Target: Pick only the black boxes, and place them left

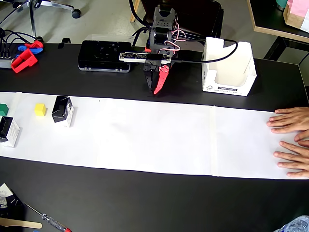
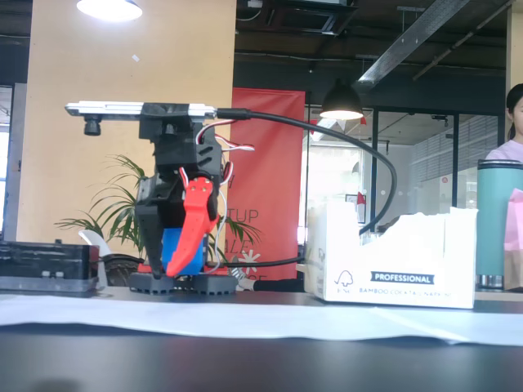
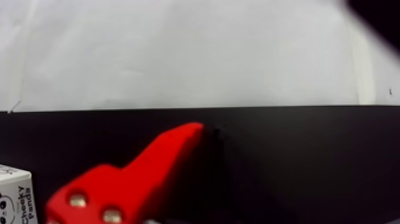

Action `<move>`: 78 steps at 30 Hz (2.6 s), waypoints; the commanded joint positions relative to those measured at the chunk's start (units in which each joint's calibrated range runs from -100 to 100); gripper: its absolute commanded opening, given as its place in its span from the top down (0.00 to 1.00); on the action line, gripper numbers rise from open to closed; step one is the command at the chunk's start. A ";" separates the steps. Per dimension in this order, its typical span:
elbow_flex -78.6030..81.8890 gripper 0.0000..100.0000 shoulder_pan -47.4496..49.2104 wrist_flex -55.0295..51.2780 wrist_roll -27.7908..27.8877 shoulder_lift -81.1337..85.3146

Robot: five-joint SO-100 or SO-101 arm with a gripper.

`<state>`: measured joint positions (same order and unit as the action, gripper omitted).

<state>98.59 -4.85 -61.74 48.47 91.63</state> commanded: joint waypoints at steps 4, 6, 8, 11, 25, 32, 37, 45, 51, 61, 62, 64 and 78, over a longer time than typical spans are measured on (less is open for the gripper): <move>0.53 1.00 0.21 -0.18 0.11 0.23; 0.53 1.00 0.56 -0.18 0.05 0.23; 0.53 1.00 0.56 -0.18 0.00 0.23; 0.53 1.00 0.12 -0.18 0.32 0.23; -14.10 0.85 0.73 -0.18 0.42 -14.00; -28.55 0.83 0.04 -0.18 0.42 -22.69; -39.63 0.68 -0.14 -0.26 1.05 -28.14; -55.41 0.64 -5.94 -0.26 6.89 -36.99; -67.74 0.59 -10.36 -4.87 9.05 -45.13; -91.85 0.50 -16.16 -18.63 12.42 -61.09; -93.36 0.50 -16.85 -18.63 12.47 -62.59; -94.78 0.50 -18.06 -18.63 13.68 -65.44; -104.08 0.50 -27.51 -17.75 20.89 -79.03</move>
<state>3.62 -31.43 -80.32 69.13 13.86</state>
